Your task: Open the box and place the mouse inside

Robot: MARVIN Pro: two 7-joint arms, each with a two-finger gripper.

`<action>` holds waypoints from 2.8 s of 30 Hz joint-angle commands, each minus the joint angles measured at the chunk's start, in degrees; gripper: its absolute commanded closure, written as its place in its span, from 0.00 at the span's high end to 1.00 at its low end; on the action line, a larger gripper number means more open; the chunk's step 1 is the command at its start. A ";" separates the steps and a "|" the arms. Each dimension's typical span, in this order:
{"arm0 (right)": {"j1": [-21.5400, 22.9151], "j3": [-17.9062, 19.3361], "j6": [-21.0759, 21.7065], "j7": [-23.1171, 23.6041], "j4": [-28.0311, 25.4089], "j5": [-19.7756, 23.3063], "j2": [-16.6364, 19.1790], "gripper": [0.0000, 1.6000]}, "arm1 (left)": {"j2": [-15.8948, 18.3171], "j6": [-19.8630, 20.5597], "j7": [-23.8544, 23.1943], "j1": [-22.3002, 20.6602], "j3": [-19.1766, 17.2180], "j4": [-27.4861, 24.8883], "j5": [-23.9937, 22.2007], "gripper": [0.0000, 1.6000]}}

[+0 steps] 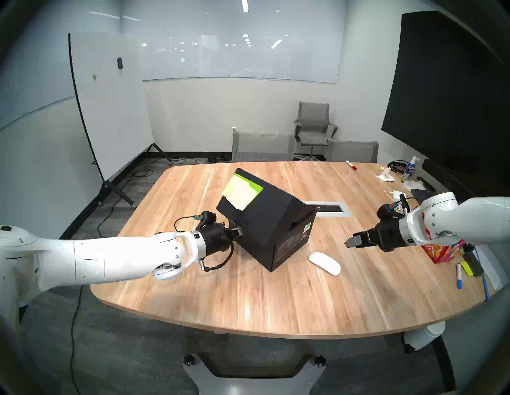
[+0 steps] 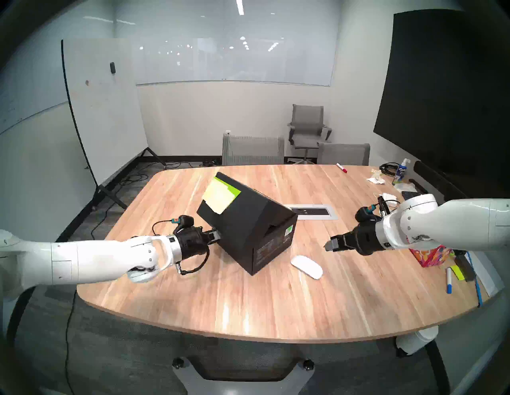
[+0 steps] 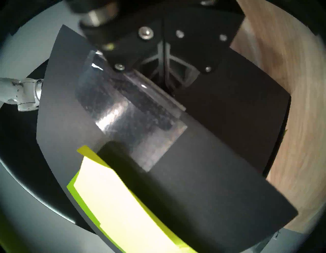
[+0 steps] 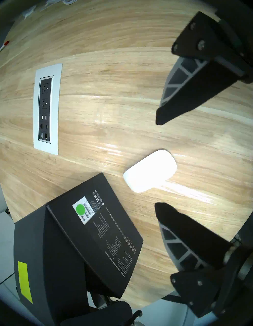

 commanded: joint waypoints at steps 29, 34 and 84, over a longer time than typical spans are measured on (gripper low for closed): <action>0.73 0.45 -0.07 -0.08 -0.09 -0.09 -0.11 1.00 | -1.18 -0.18 7.38 -5.93 -4.42 -7.15 -1.21 0.00; 0.72 0.44 -0.07 -0.07 -0.08 -0.08 -0.12 1.00 | -1.75 -0.67 9.15 -6.48 -4.95 -8.52 -1.02 0.00; 0.72 0.45 -0.07 -0.07 -0.08 -0.08 -0.12 1.00 | -18.69 -5.36 30.60 -10.67 -9.69 -14.19 0.55 0.00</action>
